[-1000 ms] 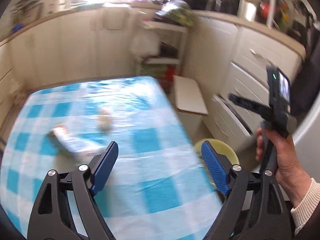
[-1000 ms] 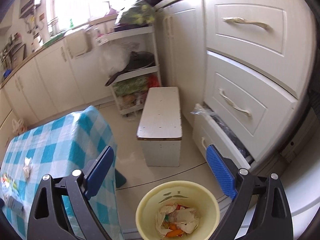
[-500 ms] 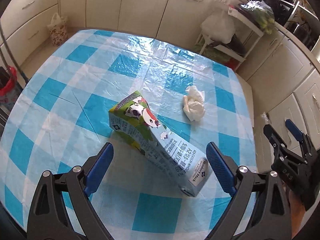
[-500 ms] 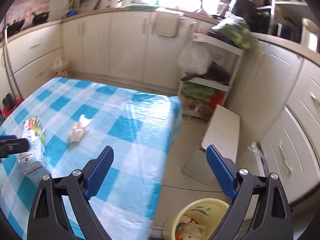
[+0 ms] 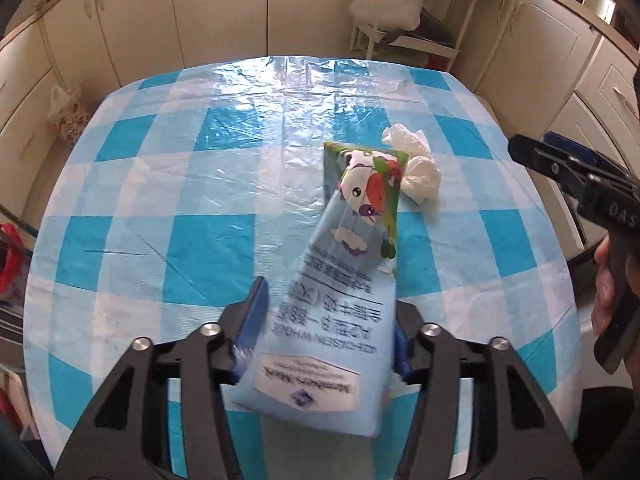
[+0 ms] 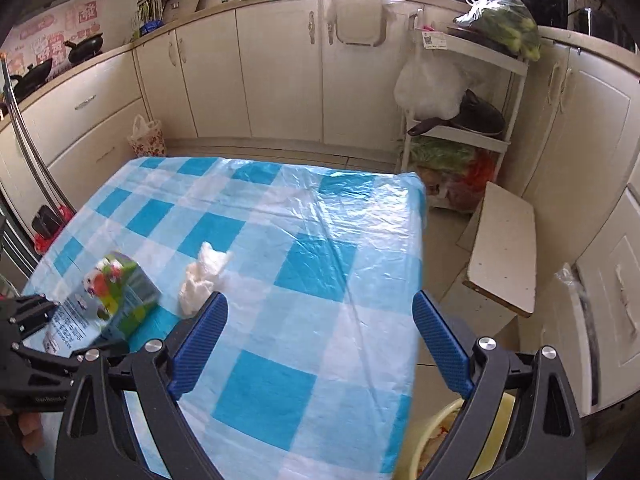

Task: Collect trash
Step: 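Grasp the juice carton with the left tool while the right tool grasps the white tissue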

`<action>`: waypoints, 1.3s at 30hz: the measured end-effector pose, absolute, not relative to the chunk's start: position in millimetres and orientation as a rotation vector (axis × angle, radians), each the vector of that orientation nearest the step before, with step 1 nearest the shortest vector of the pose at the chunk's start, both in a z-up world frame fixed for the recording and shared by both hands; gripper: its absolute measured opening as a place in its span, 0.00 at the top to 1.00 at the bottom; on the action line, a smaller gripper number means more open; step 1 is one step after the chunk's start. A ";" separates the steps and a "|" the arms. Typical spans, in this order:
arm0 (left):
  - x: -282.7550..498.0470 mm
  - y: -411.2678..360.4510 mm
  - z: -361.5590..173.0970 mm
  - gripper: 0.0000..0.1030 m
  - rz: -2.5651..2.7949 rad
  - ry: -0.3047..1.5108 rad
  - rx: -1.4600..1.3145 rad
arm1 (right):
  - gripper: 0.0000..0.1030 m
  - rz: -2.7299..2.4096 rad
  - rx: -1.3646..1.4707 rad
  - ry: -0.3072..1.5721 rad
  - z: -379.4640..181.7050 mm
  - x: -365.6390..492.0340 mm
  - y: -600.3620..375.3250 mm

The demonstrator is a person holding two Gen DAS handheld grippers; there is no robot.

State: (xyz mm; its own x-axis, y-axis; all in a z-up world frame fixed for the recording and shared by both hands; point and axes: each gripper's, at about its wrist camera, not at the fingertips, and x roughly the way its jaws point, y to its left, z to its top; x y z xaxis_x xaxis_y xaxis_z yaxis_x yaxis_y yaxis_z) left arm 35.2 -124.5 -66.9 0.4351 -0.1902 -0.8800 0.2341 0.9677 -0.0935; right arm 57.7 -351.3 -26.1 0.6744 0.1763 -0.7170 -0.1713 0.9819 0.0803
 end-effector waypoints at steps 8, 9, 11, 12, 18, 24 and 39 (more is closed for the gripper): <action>23.2 -67.8 -64.0 0.56 -0.213 1.081 0.068 | 0.29 0.304 -0.125 0.883 -53.1 90.3 -277.1; 22.9 -64.8 -63.9 0.55 -0.210 1.076 0.066 | 0.36 0.310 -0.129 0.902 -58.4 92.8 -274.5; 27.1 -59.4 -63.8 0.42 -0.208 1.071 0.047 | 0.45 0.320 -0.142 0.934 -67.6 95.0 -271.4; 28.3 -57.7 -62.2 0.39 -0.204 1.060 0.034 | 0.48 0.321 -0.147 0.936 -68.4 94.0 -272.1; 31.7 -64.3 -59.7 0.28 -0.180 1.002 0.054 | 0.75 0.327 -0.135 0.929 -67.2 92.6 -278.7; 26.2 -70.1 -64.2 0.63 -0.212 0.983 0.067 | 0.78 0.342 -0.101 0.938 -57.6 78.0 -283.0; -7.1 -84.5 -56.4 0.61 -0.235 0.931 0.104 | 0.76 0.349 -0.083 0.985 -52.0 -3.4 -280.7</action>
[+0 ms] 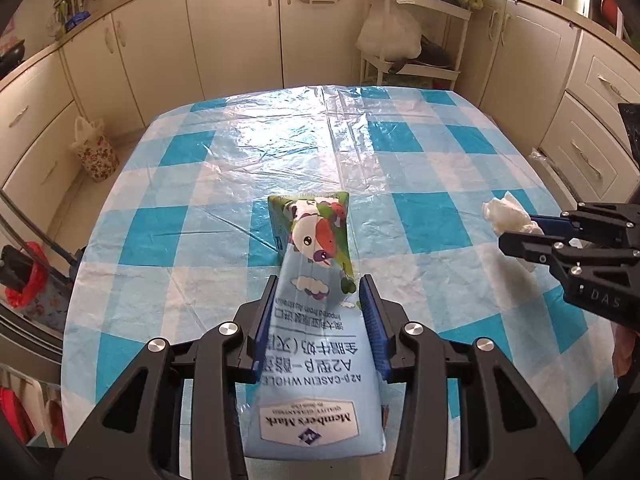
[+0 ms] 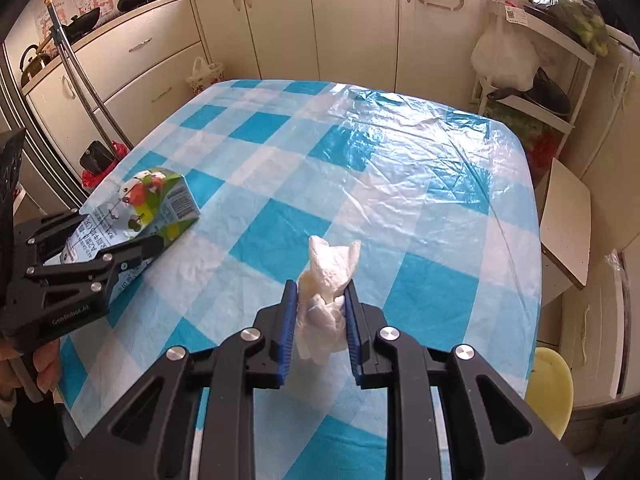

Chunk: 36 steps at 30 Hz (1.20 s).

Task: Collect trash
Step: 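Grasp the juice carton with the left tool while the right tool grasps the white tissue, then carry the juice carton and tissue over the yellow bucket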

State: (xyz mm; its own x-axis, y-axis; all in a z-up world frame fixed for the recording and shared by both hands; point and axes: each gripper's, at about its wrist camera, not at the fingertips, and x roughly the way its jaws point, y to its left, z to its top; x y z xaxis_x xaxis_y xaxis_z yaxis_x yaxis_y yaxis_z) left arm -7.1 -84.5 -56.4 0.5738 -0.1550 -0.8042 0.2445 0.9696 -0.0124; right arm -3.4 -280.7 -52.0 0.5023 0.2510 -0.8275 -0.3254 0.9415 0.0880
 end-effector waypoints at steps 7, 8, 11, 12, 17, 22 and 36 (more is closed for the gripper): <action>-5.6 -79.8 -58.7 0.37 -0.203 0.926 0.103 | 0.63 0.327 -0.142 0.997 -64.1 -4.8 -275.4; -4.5 -79.0 -59.2 0.36 -0.199 0.927 0.101 | 0.63 0.330 -0.145 0.998 -65.1 -4.3 -274.8; -1.5 -77.9 -62.0 0.36 -0.193 0.933 0.094 | 0.63 0.335 -0.148 0.993 -65.5 -4.8 -274.0; -1.1 -78.4 -63.0 0.36 -0.191 0.933 0.096 | 0.63 0.337 -0.144 0.994 -65.5 -4.7 -274.6; -0.8 -83.4 -65.7 0.51 -0.212 0.929 0.105 | 0.76 0.346 -0.119 0.998 -65.2 -3.7 -278.6; -2.1 -89.0 -59.7 0.66 -0.242 0.914 0.112 | 0.77 0.358 -0.093 0.984 -59.0 -6.6 -286.0; -25.3 -147.0 10.7 0.66 -0.409 0.739 -0.020 | 0.77 0.193 0.102 0.825 -6.9 -23.0 -395.3</action>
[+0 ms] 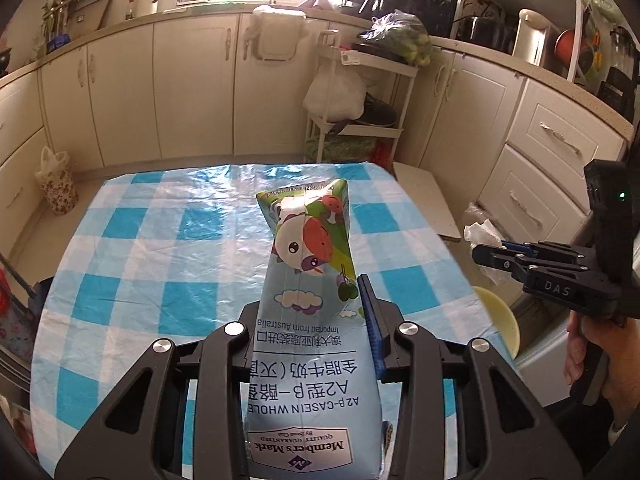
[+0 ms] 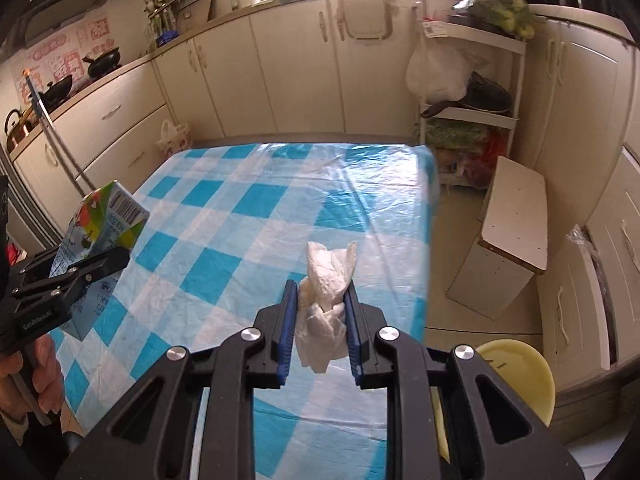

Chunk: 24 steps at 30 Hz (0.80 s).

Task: Collect trash
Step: 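Carry the juice carton and tissue over the yellow bucket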

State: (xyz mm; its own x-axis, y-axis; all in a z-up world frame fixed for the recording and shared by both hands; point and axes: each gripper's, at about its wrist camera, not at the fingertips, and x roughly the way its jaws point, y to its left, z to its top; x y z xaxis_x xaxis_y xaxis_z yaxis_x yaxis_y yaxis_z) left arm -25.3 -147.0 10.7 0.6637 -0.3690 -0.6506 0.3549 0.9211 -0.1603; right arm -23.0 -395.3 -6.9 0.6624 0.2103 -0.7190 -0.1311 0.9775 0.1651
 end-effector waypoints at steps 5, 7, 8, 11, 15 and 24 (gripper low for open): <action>-30.5 -198.3 23.0 0.66 -0.489 0.726 -0.014 | 0.77 0.087 0.167 0.844 -15.2 -25.0 -450.4; -32.1 -218.9 25.4 0.66 -0.515 0.724 -0.008 | 0.77 0.039 0.171 0.867 -22.1 -23.3 -471.2; -32.8 -229.5 25.9 0.66 -0.527 0.724 -0.008 | 0.77 0.019 0.178 0.877 -26.1 -22.0 -481.7; -35.2 -251.8 26.1 0.66 -0.554 0.728 -0.011 | 0.77 -0.056 0.227 0.914 -43.9 -18.5 -513.0; -34.1 -277.1 22.2 0.66 -0.583 0.738 -0.009 | 0.77 -0.124 0.307 0.986 -75.6 -11.1 -543.7; -28.9 -313.2 10.1 0.66 -0.630 0.763 0.004 | 0.77 -0.210 0.382 1.134 -127.2 -1.5 -578.1</action>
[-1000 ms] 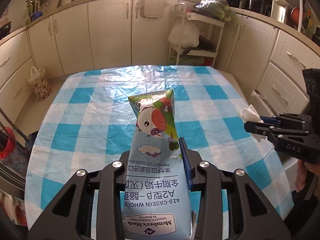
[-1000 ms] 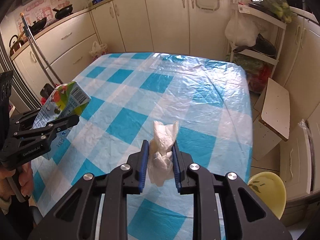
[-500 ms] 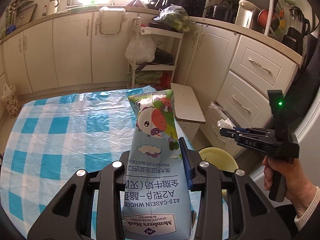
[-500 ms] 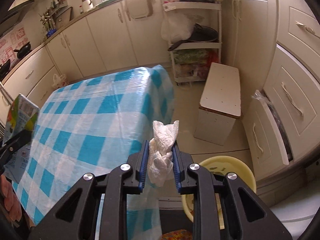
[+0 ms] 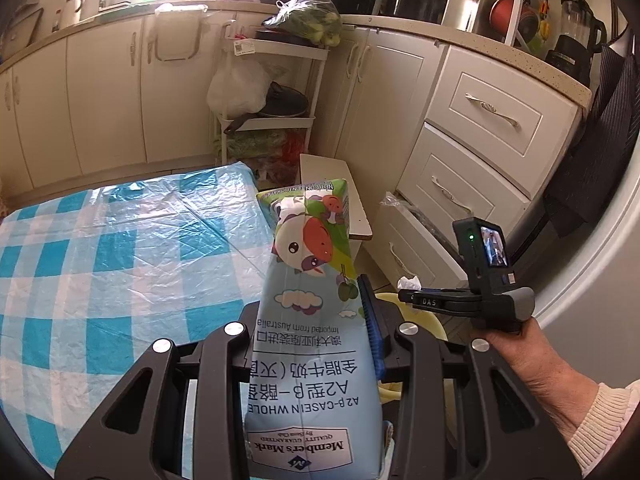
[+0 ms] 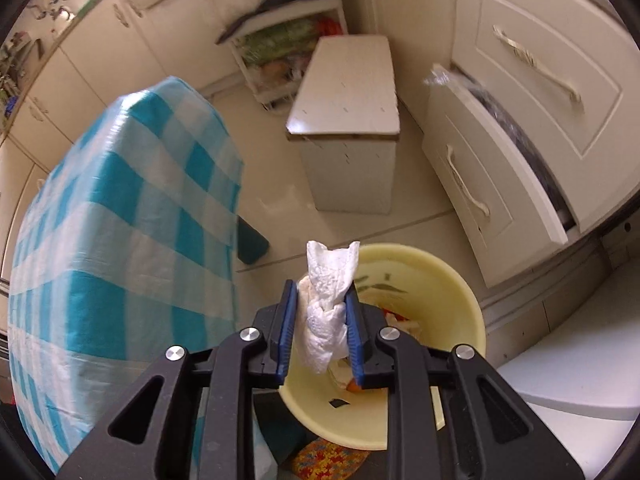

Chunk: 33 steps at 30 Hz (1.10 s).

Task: Collect trash
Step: 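Carry the juice carton and tissue over the yellow bucket, then open the left tool to drop the carton while the right tool drops the tissue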

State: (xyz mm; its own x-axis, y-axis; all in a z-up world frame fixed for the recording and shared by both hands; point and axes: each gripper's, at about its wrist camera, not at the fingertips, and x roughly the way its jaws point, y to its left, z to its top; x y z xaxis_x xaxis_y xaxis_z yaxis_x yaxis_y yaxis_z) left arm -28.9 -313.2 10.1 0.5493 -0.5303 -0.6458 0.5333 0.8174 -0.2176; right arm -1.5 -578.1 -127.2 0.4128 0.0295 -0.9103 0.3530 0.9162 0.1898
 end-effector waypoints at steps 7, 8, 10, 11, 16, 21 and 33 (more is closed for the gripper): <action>-23.0 -345.8 -3.1 0.66 -0.667 0.799 0.005 | 0.58 -0.252 0.470 1.237 -160.7 -7.1 -604.7; -22.3 -351.8 -5.9 0.66 -0.675 0.808 0.003 | 0.58 -0.266 0.479 1.242 -161.9 -8.8 -608.2; -21.4 -363.6 -12.0 0.66 -0.687 0.831 -0.001 | 0.53 -0.284 0.508 1.233 -160.2 -11.5 -613.9; -20.6 -370.4 -15.5 0.66 -0.694 0.846 -0.001 | 0.52 -0.301 0.507 1.217 -156.5 -13.2 -616.1; -16.4 -405.9 -36.2 0.66 -0.725 0.945 0.013 | 0.37 -0.397 0.496 1.012 -111.1 -22.0 -625.0; -10.2 -444.3 -62.6 0.66 -0.737 1.075 0.034 | 0.26 -0.485 0.458 0.773 -65.3 -38.9 -632.8; 12.1 -504.6 -102.0 0.37 -0.725 1.226 0.038 | 0.26 -0.536 0.381 0.611 -35.3 -47.0 -634.9</action>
